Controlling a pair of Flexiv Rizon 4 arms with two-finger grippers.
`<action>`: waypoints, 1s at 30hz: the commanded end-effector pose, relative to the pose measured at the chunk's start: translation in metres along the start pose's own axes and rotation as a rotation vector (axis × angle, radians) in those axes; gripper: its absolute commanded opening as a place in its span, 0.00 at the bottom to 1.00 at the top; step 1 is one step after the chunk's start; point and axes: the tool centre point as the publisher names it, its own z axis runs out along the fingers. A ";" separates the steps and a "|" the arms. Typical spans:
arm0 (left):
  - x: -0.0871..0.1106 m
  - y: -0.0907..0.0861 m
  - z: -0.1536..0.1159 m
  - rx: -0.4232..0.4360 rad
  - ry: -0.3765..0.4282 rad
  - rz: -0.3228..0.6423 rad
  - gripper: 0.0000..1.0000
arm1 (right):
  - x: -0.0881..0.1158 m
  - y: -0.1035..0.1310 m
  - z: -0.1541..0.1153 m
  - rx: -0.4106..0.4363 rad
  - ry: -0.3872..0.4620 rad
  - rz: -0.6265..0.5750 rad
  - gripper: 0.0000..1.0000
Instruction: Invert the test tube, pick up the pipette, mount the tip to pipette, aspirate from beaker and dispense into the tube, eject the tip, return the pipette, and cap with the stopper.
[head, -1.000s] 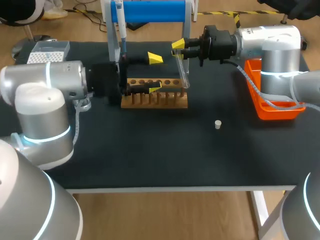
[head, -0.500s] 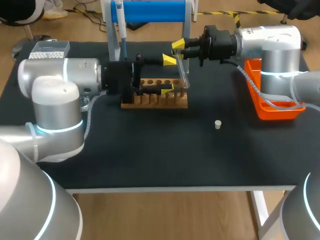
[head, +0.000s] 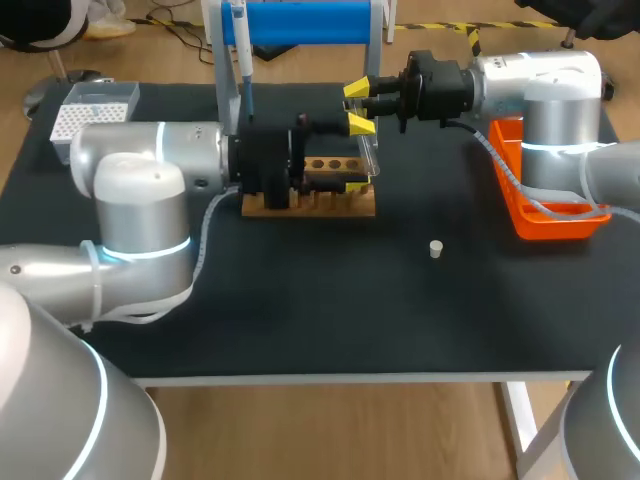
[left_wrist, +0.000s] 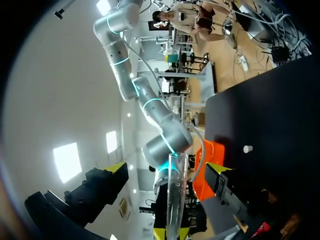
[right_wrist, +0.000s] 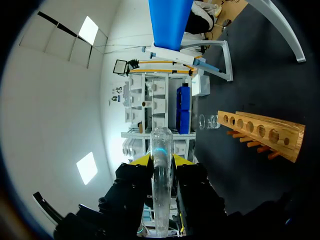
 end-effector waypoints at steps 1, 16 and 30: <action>0.003 0.002 0.008 0.000 0.001 0.004 1.00 | 0.001 0.000 0.000 0.001 -0.004 0.001 0.00; 0.004 0.005 0.009 -0.002 0.016 0.012 1.00 | 0.001 0.000 0.000 0.001 -0.004 0.001 0.00; 0.004 0.017 0.008 -0.017 -0.003 0.046 1.00 | 0.001 0.000 0.000 0.001 -0.004 0.001 0.00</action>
